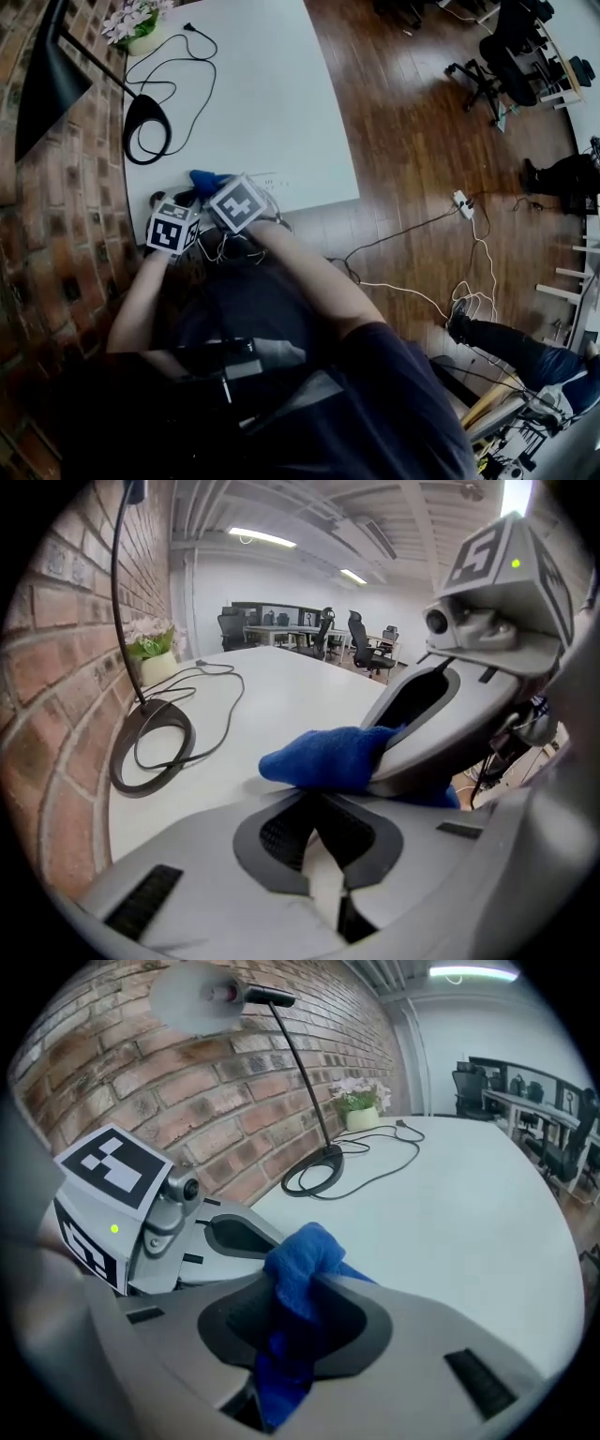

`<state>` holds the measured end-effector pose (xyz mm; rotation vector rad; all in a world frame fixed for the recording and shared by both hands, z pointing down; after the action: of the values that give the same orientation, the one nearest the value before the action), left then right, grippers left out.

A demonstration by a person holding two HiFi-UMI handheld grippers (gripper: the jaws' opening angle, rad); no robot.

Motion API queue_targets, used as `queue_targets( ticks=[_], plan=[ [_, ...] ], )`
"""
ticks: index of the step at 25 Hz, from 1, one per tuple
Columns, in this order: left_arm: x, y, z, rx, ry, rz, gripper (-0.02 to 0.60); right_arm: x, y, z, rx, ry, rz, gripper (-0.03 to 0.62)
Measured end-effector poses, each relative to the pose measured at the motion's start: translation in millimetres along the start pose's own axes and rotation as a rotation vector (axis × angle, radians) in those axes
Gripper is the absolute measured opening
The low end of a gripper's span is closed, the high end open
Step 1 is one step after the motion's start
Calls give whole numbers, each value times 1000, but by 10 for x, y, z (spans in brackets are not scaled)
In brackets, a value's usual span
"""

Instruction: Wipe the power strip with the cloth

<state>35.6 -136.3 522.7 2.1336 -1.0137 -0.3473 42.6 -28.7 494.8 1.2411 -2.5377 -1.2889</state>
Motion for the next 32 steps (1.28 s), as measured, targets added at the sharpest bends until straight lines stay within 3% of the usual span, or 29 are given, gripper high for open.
queue_targets(
  ticks=[13, 18, 22, 25, 32],
  plan=[
    [-28, -98, -14, 0, -20, -7, 2, -208, 118, 204, -5, 38, -57, 86],
    [-191, -250, -3, -38, 58, 49, 2, -281, 184, 298, -12, 63, -35, 87],
    [-357, -363, -143, -16, 112, -15, 2, -367, 243, 389, -17, 85, -49, 87],
    [-425, -360, -203, 6, 129, -6, 2, -428, 273, 458, -31, 96, -60, 87],
    [-501, -343, -248, 49, 98, -42, 2, -572, 341, 588, -32, 103, -105, 87]
  ],
)
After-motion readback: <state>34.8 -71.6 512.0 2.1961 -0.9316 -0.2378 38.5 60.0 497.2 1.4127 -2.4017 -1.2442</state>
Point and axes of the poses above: the fingertips, and each gripper's own axes: z backward along the fingers, x to its left, y out of its underside, the point moved 8 cm from there along z, backward along the fingers, and after that the axes turned 9 degrees about -x, right-handed, at the moved point
